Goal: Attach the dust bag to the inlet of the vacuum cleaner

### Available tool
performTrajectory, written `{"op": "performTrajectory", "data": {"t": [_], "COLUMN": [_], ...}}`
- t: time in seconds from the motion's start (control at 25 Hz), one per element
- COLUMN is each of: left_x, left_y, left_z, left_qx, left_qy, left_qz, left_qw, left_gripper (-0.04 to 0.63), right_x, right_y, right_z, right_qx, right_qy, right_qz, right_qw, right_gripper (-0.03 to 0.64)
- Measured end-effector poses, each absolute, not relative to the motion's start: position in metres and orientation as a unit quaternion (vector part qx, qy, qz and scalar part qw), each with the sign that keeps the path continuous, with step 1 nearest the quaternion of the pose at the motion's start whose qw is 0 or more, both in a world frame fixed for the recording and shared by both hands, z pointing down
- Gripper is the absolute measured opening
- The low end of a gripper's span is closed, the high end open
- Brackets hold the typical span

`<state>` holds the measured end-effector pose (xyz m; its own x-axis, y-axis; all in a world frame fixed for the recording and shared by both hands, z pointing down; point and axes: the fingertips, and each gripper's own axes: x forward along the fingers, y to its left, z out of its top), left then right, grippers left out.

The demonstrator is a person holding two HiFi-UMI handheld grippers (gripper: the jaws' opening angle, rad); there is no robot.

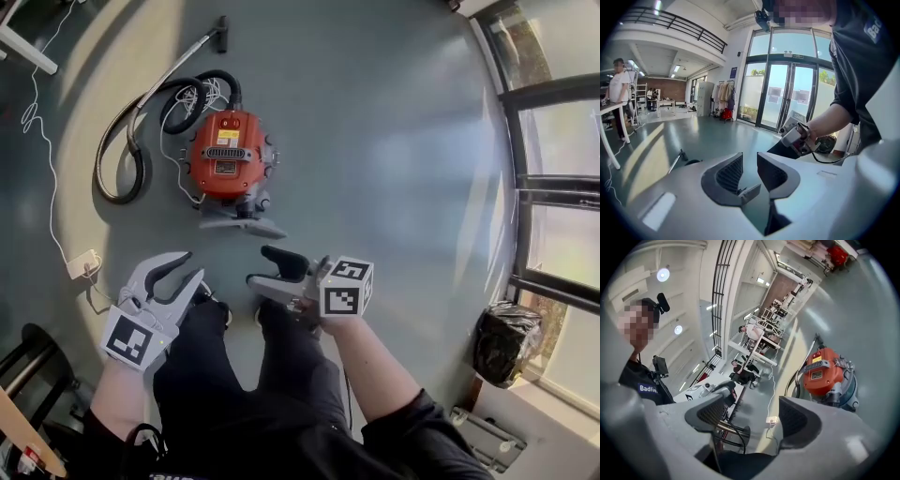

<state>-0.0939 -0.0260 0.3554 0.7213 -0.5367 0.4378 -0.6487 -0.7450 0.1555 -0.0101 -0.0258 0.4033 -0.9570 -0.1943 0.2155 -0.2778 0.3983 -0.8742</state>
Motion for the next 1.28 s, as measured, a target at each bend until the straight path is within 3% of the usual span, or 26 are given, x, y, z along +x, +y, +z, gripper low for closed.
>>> {"op": "performTrajectory", "data": {"t": [0.44,0.92,1.28], "left_x": [-0.054,-0.038,-0.07], "left_y": [0.027,0.074,0.11], "left_z": [0.204,0.14,0.107], "left_qx": [0.909,0.898,0.921], "left_qy": [-0.344,-0.383,-0.35], "left_qz": [0.151,0.151,0.099], "left_qw": [0.178,0.156,0.141], "left_gripper": [0.11,0.107,0.107], "right_x": [0.031,0.021,-0.012], "right_y": [0.022,0.049,0.078], "right_z": [0.265,0.202,0.168], "right_qx": [0.135,0.069,0.168], "right_qy": [-0.853,-0.869,-0.898], "right_qz": [0.501,0.488,0.403], "right_qw": [0.055,0.042,0.056], "right_gripper": [0.31,0.222,0.179]}}
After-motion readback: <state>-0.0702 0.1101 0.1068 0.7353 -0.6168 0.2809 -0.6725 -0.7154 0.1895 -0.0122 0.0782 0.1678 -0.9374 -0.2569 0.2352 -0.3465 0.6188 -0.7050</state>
